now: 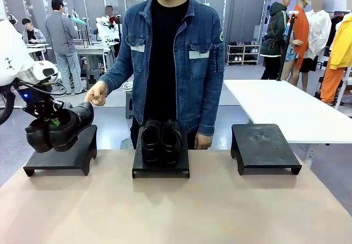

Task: Place the shoes on the stand as instructed by the person.
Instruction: Pick up another pair of Shoes and place it on the Shoes Stand indicated by the person.

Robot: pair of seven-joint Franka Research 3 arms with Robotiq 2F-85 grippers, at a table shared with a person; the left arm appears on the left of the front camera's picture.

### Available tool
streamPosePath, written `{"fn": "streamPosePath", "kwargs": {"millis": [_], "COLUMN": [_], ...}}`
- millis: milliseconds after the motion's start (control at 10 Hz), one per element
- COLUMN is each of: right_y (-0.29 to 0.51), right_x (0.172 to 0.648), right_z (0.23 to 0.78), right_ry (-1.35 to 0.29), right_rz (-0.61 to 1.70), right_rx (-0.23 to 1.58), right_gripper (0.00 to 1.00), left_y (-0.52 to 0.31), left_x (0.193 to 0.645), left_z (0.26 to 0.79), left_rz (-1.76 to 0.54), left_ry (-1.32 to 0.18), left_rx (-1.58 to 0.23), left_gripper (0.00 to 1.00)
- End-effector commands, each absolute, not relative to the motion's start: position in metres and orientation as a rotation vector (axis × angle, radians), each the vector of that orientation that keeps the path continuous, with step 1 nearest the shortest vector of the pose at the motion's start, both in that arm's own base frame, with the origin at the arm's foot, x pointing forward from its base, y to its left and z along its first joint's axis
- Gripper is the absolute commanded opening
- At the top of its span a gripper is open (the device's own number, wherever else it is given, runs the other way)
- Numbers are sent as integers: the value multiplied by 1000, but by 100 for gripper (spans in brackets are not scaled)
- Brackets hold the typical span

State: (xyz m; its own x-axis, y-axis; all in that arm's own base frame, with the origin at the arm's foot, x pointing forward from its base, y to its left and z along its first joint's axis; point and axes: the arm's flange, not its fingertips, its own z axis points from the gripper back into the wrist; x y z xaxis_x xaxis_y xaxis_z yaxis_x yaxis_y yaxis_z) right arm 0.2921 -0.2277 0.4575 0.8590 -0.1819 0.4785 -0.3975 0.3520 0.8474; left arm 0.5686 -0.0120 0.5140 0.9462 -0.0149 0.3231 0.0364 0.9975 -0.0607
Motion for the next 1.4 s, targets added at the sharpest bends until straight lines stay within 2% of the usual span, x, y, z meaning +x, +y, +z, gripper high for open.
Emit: {"fn": "streamPosePath", "kwargs": {"millis": [0, 400, 1000, 1300], "right_y": [-229, -229, -229, -229], "right_x": [292, 292, 292, 292], "right_z": [459, 459, 459, 459], "right_ry": [-565, -565, -565, -565], "right_rz": [152, 152, 152, 152], "right_rx": [1230, 1230, 1230, 1230], "right_gripper": [100, 100, 100, 100], "left_y": [-11, -11, -1, 4], "left_x": [587, 604, 615, 615], "left_z": [522, 496, 469, 451], "left_rz": [9, 60, 106, 102], "left_ry": [-366, -371, -480, -465], "left_rx": [-95, -99, -25, -4], "left_gripper": [0, 0, 0, 0]}}
